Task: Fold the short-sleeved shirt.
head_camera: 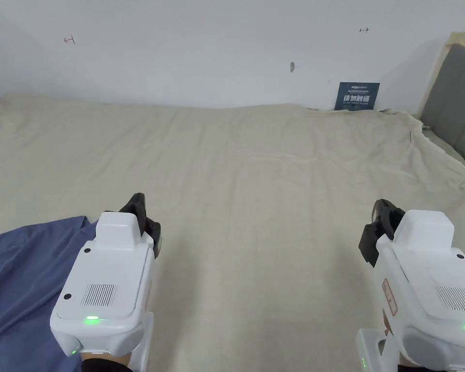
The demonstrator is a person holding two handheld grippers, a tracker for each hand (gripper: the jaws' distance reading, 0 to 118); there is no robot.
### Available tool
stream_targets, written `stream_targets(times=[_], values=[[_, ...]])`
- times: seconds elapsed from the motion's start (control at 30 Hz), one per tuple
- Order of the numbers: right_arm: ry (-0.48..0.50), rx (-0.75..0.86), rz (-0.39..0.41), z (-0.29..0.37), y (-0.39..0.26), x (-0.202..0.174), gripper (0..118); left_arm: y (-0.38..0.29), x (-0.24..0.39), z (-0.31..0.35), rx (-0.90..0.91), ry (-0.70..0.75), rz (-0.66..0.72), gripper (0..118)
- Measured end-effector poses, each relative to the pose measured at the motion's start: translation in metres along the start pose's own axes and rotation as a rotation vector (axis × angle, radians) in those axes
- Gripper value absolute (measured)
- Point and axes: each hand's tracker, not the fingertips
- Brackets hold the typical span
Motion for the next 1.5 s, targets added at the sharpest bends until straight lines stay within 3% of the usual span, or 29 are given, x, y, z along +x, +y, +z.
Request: stream_targets(times=[1.13,1.5], values=[[0.016,0.008,0.004,0.001,0.004,0.0,0,0.003,-0.007,0.002,0.013,0.007,0.005,0],[0.113,0.027,0.03,-0.014,0.011,-0.041,0,0.004,-0.054,0.015,0.012,0.121,0.016,0]])
